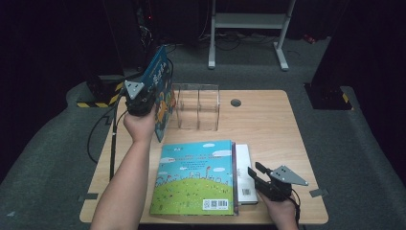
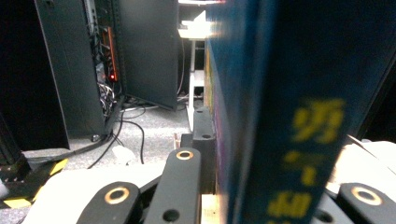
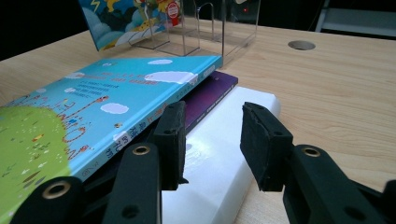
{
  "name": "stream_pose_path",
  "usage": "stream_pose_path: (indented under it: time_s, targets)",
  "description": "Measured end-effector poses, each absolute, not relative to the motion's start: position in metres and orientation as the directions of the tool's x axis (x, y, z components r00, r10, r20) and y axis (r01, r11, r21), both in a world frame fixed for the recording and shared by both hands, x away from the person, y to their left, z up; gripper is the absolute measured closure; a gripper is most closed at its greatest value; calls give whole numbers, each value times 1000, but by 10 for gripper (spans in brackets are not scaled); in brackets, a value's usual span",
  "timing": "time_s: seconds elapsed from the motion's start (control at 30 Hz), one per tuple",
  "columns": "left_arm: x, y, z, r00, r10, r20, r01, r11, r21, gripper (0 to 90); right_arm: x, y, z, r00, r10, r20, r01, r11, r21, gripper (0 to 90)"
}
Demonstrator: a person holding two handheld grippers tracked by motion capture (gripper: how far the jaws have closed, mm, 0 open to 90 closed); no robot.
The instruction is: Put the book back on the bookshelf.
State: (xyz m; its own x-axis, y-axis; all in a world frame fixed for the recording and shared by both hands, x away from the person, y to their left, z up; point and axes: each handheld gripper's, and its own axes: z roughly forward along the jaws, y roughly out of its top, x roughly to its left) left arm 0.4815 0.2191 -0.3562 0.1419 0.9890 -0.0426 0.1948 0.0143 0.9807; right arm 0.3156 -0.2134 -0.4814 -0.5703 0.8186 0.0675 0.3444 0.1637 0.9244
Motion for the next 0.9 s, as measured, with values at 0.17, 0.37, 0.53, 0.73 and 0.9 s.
stream_pose_path:
  time_s: [0.17, 0.37, 0.53, 0.73, 0.9]
  targets:
    - [484, 219, -361, 135, 990, -50, 195, 23, 980, 833, 315, -214, -481, -570, 819, 71, 347, 162, 924, 604]
    - [486, 222, -366, 123, 990, -67, 187, 43, 981, 833, 316, -214, -483, -572, 817, 76, 354, 162, 921, 604]
    - [486, 224, -367, 116, 991, -71, 183, 49, 982, 833, 316, -214, -483, -573, 816, 76, 352, 162, 922, 604]
    - [486, 228, -373, 105, 990, -93, 180, 73, 981, 833, 315, -215, -483, -571, 817, 81, 359, 160, 920, 605]
    - [485, 231, -376, 105, 988, -109, 176, 90, 980, 832, 315, -214, -484, -572, 817, 76, 358, 164, 919, 605]
